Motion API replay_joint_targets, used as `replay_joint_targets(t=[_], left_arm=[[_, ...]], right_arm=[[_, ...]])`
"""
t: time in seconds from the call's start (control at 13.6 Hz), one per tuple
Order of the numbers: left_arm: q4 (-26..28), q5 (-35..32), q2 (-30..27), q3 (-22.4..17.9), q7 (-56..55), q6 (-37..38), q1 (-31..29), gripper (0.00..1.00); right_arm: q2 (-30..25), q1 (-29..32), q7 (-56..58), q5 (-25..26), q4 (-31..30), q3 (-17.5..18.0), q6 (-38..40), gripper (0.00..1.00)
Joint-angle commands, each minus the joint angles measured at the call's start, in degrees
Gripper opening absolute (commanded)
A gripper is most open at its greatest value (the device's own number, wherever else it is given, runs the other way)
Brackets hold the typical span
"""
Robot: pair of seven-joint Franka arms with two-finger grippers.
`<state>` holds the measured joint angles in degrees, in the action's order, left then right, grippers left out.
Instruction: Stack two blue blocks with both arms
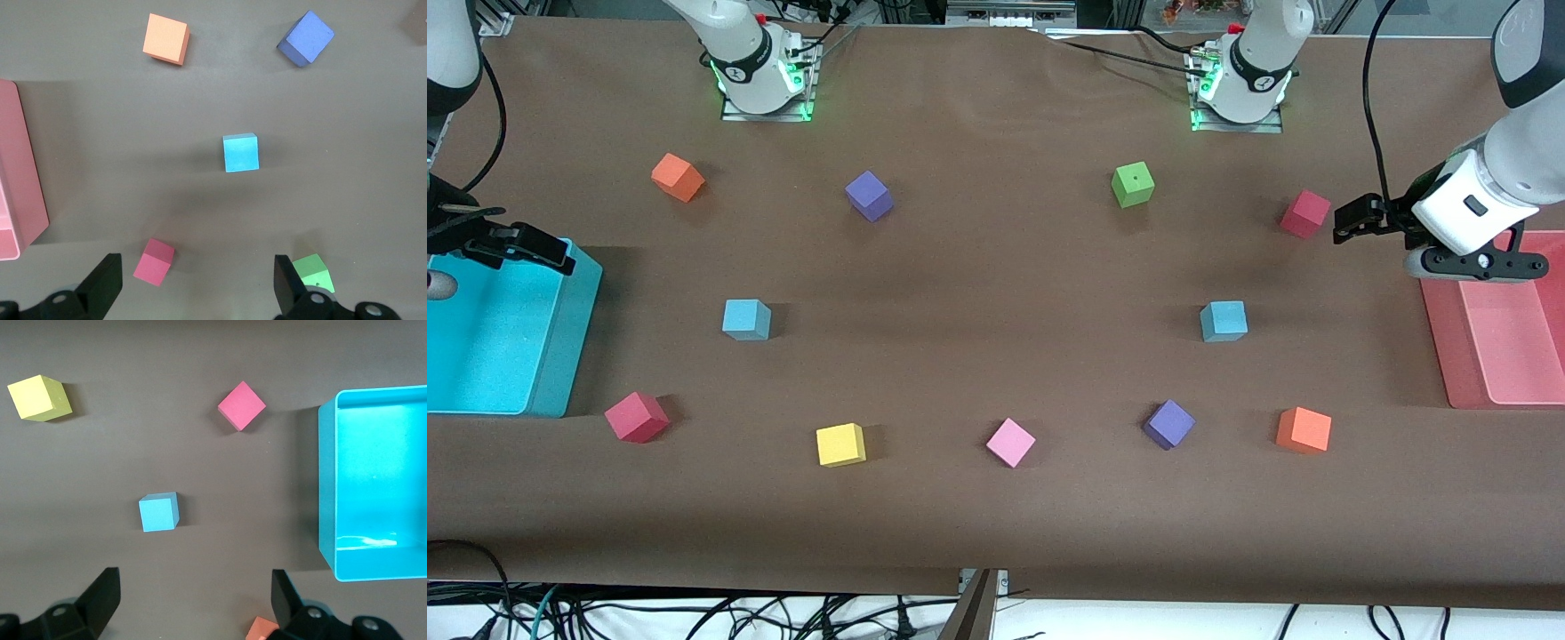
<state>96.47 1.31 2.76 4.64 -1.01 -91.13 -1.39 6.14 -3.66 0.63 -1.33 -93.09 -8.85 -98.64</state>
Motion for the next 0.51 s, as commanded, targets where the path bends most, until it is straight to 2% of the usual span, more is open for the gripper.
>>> replay_joint_targets(t=[0.0, 0.44], left_arm=[[-1.3, 0.6, 0.4, 0.1, 1.3, 1.1, -0.4, 1.00], [-1.3, 0.6, 0.4, 0.1, 1.3, 1.1, -0.5, 1.00]], right_arm=[[0.0, 0.2, 0.3, -0.3, 0.7, 0.1, 0.6, 1.00], [0.1, 0.3, 0.5, -0.3, 0.7, 0.1, 0.6, 1.00]])
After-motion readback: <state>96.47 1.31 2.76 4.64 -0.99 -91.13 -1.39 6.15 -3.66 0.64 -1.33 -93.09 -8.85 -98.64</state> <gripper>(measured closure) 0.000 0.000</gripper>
